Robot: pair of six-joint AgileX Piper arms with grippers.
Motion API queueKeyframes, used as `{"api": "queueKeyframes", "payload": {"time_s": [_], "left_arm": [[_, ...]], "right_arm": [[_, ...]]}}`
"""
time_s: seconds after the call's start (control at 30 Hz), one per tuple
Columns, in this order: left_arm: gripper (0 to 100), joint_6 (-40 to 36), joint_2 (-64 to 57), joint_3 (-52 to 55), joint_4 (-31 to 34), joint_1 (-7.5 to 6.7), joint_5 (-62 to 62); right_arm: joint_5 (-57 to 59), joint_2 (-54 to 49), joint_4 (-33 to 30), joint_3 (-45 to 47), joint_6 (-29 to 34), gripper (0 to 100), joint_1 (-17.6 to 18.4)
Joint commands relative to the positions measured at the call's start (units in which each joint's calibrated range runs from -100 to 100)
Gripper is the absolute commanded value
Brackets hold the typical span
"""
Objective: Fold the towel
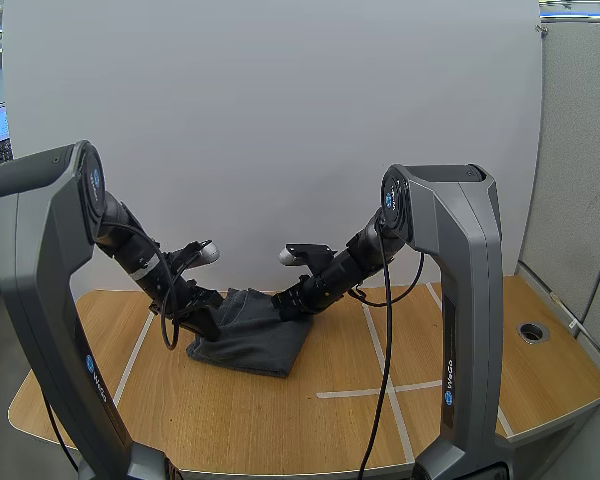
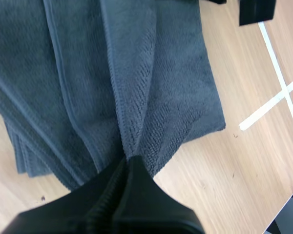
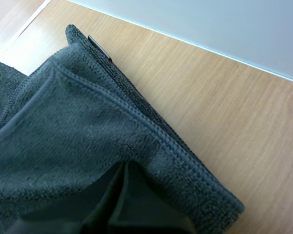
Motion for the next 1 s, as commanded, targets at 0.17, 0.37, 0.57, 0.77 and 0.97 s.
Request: {"api": "queueKeyframes", "payload": {"time_s": [0.17, 0.37, 0.57, 0.77, 0.97], "left_arm": [[0, 4.42, -1.41, 6.59, 2.04, 4.38, 0.46], [16, 4.65, -1.54, 6.34, 0.65, 6.64, 0.46], [76, 7.87, -3.89, 5.96, -4.5, 7.44, 0.46], [89, 9.25, -5.61, 5.96, -4.44, 7.44, 0.46], [83, 9.35, -5.46, 5.96, -4.31, 7.44, 0.46]], "right_arm": [[-3.6, 1.41, -1.23, 0.24, -1.05, 0, 0.02], [-1.99, 1.41, -2.08, 0.24, -1.05, 0, 0.02], [-1.99, 1.41, -2.48, 0.24, -1.05, 0, 0.02], [-1.99, 1.04, -2.45, 0.24, -1.05, 0, 0.02], [-1.22, -1.57, -2.74, 0.24, -1.05, 0, 0.02]]}}
